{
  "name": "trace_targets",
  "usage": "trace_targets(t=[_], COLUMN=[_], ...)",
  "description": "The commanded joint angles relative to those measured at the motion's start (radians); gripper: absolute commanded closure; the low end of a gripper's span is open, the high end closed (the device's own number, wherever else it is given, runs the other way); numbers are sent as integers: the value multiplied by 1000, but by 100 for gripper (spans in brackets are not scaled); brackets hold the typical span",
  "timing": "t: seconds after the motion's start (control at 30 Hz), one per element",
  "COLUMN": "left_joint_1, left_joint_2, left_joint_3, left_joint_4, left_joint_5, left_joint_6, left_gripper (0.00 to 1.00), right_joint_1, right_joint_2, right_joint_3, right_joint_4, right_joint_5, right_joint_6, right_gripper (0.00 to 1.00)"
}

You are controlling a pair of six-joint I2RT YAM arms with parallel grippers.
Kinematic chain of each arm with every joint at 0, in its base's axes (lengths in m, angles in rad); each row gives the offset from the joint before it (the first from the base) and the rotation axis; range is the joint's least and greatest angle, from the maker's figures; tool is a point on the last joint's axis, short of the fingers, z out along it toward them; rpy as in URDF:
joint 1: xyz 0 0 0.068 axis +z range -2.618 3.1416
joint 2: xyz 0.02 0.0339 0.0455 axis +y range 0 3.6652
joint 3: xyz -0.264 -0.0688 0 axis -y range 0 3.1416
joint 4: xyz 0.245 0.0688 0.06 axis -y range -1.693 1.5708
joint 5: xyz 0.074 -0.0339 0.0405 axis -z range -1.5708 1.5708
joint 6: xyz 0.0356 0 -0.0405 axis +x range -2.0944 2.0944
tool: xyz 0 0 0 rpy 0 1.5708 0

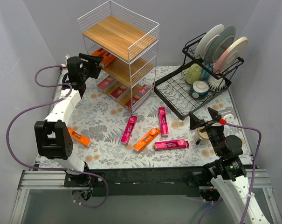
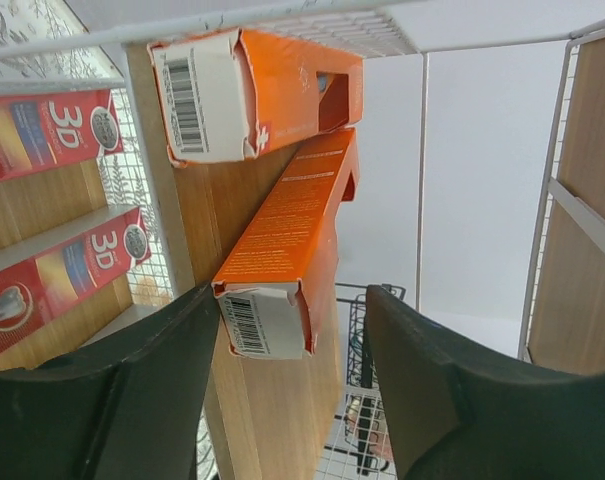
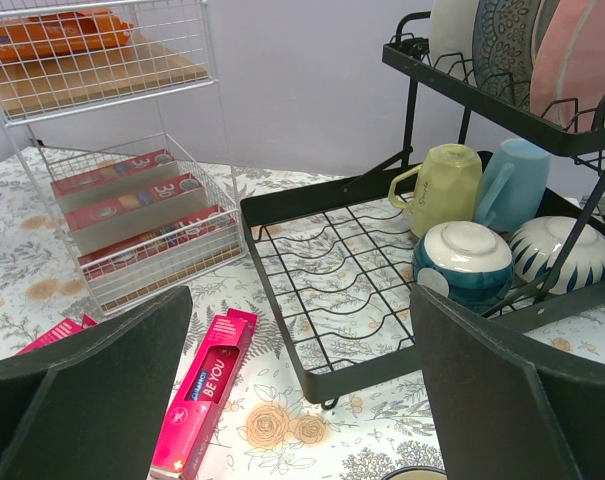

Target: Place and organize the toothpastes onto the shelf

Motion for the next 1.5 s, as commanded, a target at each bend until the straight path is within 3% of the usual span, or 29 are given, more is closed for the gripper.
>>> trace_targets(t=[0.0, 0.13, 0.3, 0.73, 1.47], left_joint_1=[23, 31, 35, 35, 35], left_joint_2=[-44, -61, -61, -127, -9], left_joint_3=[15, 15, 9, 44, 119], left_joint_4=[-65, -82, -91, -97, -72], left_joint_5=[-4, -19, -6, -23, 33], left_joint_6=[38, 65, 84, 135, 122], left_gripper=[38, 29, 26, 30, 33], right_joint_1=[6, 6, 6, 4, 6], right_joint_2=[-13, -11, -11, -3, -3], right_joint_3=[39, 39, 39, 39, 39], right_joint_4=[36, 36, 36, 36, 36], right_joint_5=[10, 10, 8, 5, 8], right_joint_6=[0, 0, 0, 0, -3], right_gripper=[1, 1, 1, 1, 1])
